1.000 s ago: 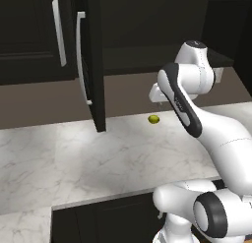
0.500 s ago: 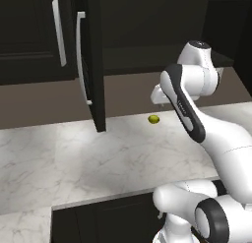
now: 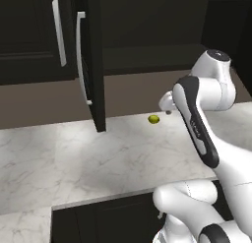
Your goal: Close all open cabinet doors.
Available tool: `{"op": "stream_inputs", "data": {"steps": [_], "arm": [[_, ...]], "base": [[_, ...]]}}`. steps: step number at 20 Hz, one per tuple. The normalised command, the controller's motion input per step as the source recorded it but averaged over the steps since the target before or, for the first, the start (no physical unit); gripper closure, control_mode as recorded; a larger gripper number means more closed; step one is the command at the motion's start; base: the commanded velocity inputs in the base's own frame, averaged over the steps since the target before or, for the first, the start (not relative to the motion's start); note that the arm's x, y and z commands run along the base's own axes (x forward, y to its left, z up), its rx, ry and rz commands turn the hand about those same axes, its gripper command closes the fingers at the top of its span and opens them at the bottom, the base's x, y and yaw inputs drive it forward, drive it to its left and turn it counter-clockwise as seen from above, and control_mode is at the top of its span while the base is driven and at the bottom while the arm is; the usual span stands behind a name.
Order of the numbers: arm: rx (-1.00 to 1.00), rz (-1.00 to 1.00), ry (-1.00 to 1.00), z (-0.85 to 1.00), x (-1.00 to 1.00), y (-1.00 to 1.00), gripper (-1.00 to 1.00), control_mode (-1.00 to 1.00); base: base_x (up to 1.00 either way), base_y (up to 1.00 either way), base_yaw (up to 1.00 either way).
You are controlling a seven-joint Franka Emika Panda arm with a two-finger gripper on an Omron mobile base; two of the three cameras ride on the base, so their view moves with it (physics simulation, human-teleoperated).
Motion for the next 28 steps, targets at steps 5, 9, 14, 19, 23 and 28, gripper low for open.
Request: {"op": "stream_inputs", "data": {"steps": [5,9,14,19,23,28], "arm": [[0.09,-0.04,-0.03,0.11,-0.21,-0.12,-1.0,-1.0],[0.13,-0.13,-0.1,0.04,-0.29,-0.1,-1.0,-1.0],[0.06,-0.29,-0.01,0.07,-0.22,-0.17,-1.0,-1.0],[0.07,-0.44,0.06,0.09,-0.23,-0.22,-1.0,-1.0],[0.03,-0.48,0.09,0.04,-0.2,-0.28,-1.0,-1.0],[0.09,-0.35,0.0,0.06,-0.3,-0.27,-1.0,-1.0]], "base": [[0.0,0.0,0.0],[0.0,0.0,0.0],[0.0,0.0,0.0],[0.0,0.0,0.0],[0.0,0.0,0.0],[0.0,0.0,0.0]]}}
